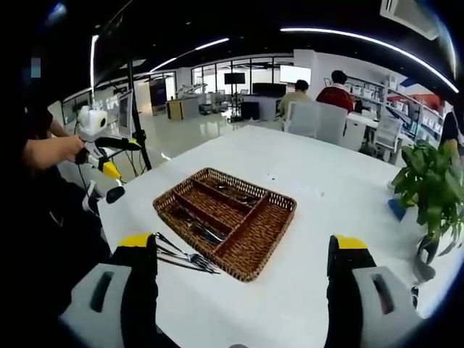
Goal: Arrange the knives, forks, and spoons in their matching storage slots by inserting each utensil handle-first until every utensil is classified and aligned in the correct compartment
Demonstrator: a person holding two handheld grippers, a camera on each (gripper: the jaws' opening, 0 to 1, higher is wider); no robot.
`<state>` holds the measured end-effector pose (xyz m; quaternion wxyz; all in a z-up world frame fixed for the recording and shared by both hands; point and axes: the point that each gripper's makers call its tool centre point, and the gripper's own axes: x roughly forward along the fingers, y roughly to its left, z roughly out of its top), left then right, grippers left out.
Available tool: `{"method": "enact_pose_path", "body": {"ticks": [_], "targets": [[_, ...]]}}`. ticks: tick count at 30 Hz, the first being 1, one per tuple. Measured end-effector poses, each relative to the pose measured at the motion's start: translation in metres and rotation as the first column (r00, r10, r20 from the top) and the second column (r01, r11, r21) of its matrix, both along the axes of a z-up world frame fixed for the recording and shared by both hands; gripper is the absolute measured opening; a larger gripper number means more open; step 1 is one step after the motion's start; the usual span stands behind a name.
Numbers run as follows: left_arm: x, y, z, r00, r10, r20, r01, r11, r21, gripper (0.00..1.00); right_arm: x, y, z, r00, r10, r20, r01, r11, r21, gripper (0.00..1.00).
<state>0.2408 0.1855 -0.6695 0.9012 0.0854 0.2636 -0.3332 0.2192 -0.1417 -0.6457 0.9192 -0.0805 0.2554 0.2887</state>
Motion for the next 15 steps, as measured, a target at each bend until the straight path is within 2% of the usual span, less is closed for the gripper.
{"method": "enact_pose_path", "body": {"ticks": [9,15], "targets": [[-0.0032,-0.0049,0.0042,1.000,-0.006,0.017,0.006,1.000,0.004,1.00,-0.0026,-0.0025,0.0026,1.000,0.005,0.004,-0.005,1.000,-0.004,0.99],[-0.0018,0.0026,0.0051,1.000,0.000,0.015,0.000,1.000,0.012,1.00,-0.0018,-0.0030,0.0045,1.000,0.005,0.006,-0.005,1.000,-0.005,0.99]]}}
